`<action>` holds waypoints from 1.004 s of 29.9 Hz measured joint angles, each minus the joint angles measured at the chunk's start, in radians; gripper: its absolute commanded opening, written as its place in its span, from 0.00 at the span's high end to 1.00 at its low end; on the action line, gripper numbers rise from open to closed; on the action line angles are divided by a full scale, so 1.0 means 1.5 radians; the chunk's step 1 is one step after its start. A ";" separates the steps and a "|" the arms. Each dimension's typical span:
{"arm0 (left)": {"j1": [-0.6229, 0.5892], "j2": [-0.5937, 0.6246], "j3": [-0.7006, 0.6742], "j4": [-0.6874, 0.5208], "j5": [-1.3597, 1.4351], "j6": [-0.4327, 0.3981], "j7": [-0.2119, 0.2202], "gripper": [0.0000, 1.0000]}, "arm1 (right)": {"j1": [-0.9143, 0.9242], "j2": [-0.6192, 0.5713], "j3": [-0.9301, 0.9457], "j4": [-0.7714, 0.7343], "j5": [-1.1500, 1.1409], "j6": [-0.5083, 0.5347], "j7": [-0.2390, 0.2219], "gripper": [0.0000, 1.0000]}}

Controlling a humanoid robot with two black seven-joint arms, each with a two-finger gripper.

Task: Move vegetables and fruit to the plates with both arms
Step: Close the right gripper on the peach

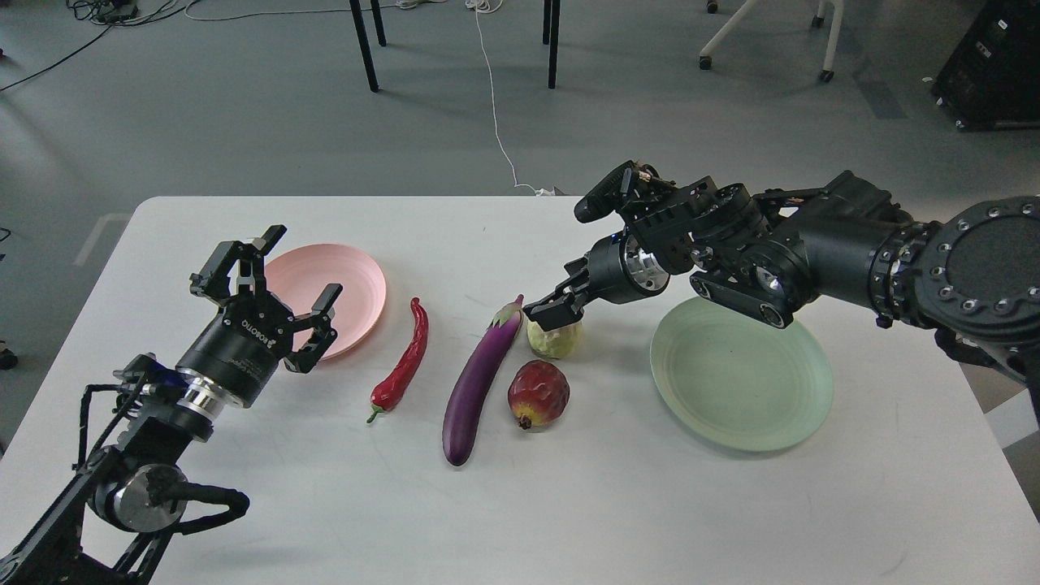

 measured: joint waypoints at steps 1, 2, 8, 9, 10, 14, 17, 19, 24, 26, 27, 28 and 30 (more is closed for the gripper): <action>0.000 0.000 0.000 0.000 0.000 0.000 0.000 0.01 | -0.002 0.000 -0.005 -0.002 0.000 -0.003 0.000 0.02; 0.000 0.001 -0.001 0.000 0.000 0.000 0.000 0.01 | -0.004 0.000 -0.007 -0.004 0.000 -0.004 0.000 0.02; 0.000 0.003 -0.001 0.000 0.000 0.000 0.000 0.01 | -0.019 0.000 -0.010 -0.005 0.000 -0.012 0.000 0.02; 0.000 0.003 -0.001 0.000 0.000 0.000 0.000 0.01 | -0.022 0.000 -0.009 -0.005 0.001 -0.015 0.000 0.02; 0.000 0.003 -0.002 0.000 0.000 0.000 0.000 0.01 | -0.025 0.000 -0.009 -0.005 0.001 -0.017 0.000 0.02; 0.000 0.003 -0.006 0.000 0.000 0.000 0.000 0.01 | -0.031 0.000 -0.007 -0.004 0.002 -0.021 0.000 0.02; 0.001 0.005 -0.008 -0.004 -0.001 0.000 0.000 0.01 | -0.035 0.000 -0.006 -0.004 0.002 -0.024 0.000 0.02; 0.004 0.005 -0.008 -0.004 -0.001 0.000 0.000 0.01 | -0.038 0.000 -0.005 -0.004 0.002 -0.028 0.000 0.03; 0.009 0.006 -0.009 -0.006 -0.001 0.000 0.000 0.01 | -0.050 0.000 -0.005 -0.006 0.003 -0.042 0.000 0.06; 0.009 0.007 -0.009 -0.008 -0.001 0.000 0.000 0.01 | -0.055 0.000 -0.005 -0.007 0.003 -0.047 0.000 0.08; 0.010 0.007 -0.009 -0.008 -0.001 0.000 0.000 0.01 | -0.058 0.000 -0.006 -0.007 0.003 -0.049 0.000 0.10; 0.010 0.007 -0.009 -0.009 -0.001 0.000 0.000 0.01 | -0.061 0.000 -0.006 -0.008 0.003 -0.050 0.000 0.14; 0.010 0.007 -0.009 -0.009 -0.001 0.000 0.000 0.01 | -0.067 0.000 -0.006 -0.009 0.002 -0.051 0.000 0.25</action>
